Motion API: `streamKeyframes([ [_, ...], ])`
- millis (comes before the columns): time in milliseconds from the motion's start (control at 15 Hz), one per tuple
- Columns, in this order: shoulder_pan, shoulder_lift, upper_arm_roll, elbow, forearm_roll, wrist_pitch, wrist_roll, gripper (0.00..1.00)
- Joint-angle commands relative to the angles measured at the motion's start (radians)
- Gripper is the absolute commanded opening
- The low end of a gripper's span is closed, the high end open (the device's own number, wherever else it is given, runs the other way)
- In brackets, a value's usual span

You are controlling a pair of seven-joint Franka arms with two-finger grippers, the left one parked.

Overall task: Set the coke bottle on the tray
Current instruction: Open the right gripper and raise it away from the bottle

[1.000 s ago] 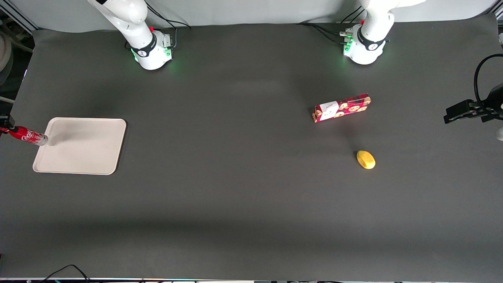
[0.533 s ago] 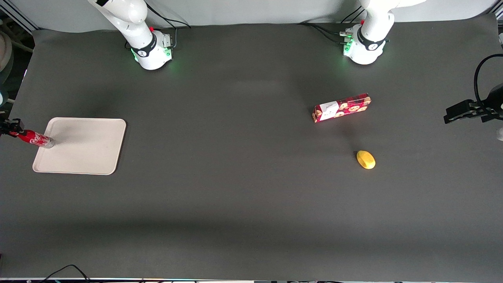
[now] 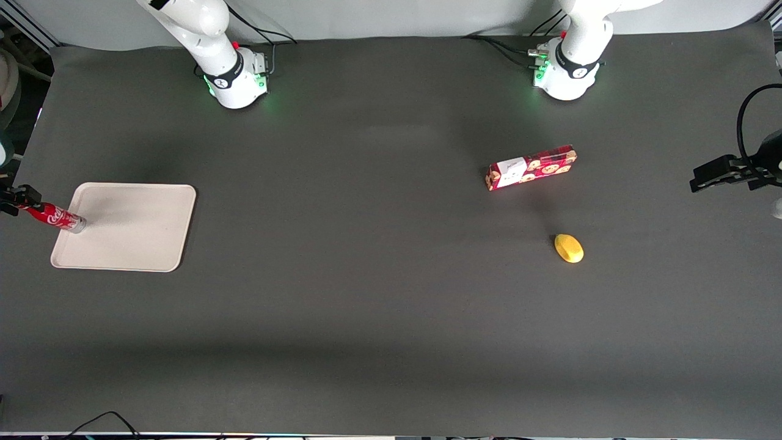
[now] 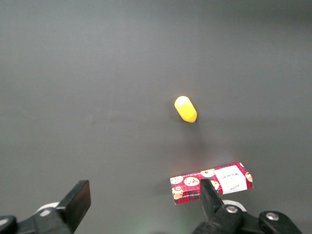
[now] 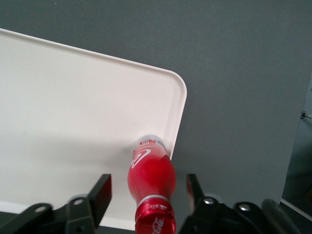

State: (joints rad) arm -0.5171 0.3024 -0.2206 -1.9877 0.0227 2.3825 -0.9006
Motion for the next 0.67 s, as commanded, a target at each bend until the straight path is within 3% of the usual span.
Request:
streamKeyframes([
  [0, 0.032, -0.043, 0.006, 0.003, 0.028, -0.002, -0.003, 1.0],
  [200, 0.132, -0.132, 0.009, 0.016, 0.01, -0.055, 0.041, 1.0],
  [333, 0.216, -0.173, 0.012, 0.073, -0.012, -0.171, 0.214, 1.0],
  [533, 0.246, -0.198, 0.162, 0.182, -0.096, -0.343, 0.499, 1.0],
  [600, 0.249, -0.206, 0.212, 0.225, -0.096, -0.399, 0.588, 1.0],
])
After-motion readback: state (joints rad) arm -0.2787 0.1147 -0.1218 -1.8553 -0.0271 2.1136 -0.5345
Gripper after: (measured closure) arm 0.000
